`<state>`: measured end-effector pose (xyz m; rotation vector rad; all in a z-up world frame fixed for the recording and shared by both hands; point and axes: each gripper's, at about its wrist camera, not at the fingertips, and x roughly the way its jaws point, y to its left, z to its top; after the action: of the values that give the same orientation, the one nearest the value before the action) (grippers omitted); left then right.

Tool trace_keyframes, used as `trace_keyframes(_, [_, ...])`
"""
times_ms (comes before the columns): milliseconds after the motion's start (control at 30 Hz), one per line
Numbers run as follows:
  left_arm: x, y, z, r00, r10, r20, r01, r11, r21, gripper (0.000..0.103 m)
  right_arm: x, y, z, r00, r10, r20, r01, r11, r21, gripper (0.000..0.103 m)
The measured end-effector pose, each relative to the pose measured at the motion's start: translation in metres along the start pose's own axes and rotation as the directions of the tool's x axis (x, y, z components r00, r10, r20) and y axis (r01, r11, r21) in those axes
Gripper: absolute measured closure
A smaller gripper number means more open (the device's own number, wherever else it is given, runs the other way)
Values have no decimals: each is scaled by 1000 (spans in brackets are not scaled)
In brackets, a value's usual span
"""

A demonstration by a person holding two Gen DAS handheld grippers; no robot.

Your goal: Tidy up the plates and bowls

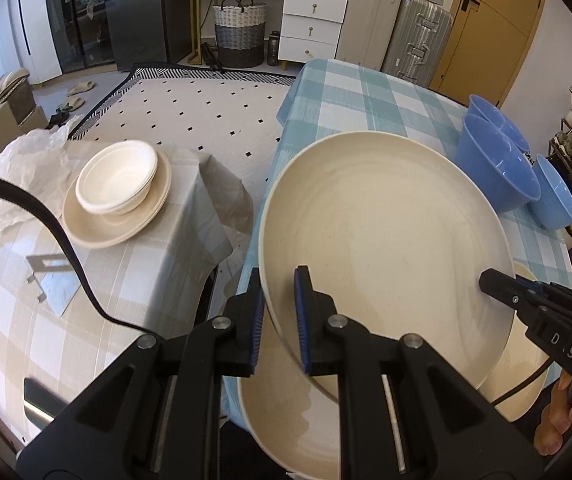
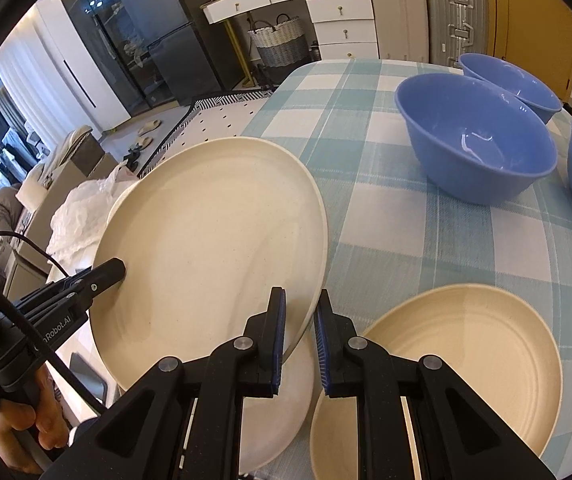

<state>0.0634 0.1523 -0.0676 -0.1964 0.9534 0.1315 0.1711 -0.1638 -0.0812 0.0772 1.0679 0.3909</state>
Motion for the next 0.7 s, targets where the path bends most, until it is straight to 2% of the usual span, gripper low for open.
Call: trace_keyframes(700, [-4, 20, -68, 998, 20, -52, -22, 999, -39, 91, 7, 18, -53, 998, -16, -64, 13, 999, -50, 89])
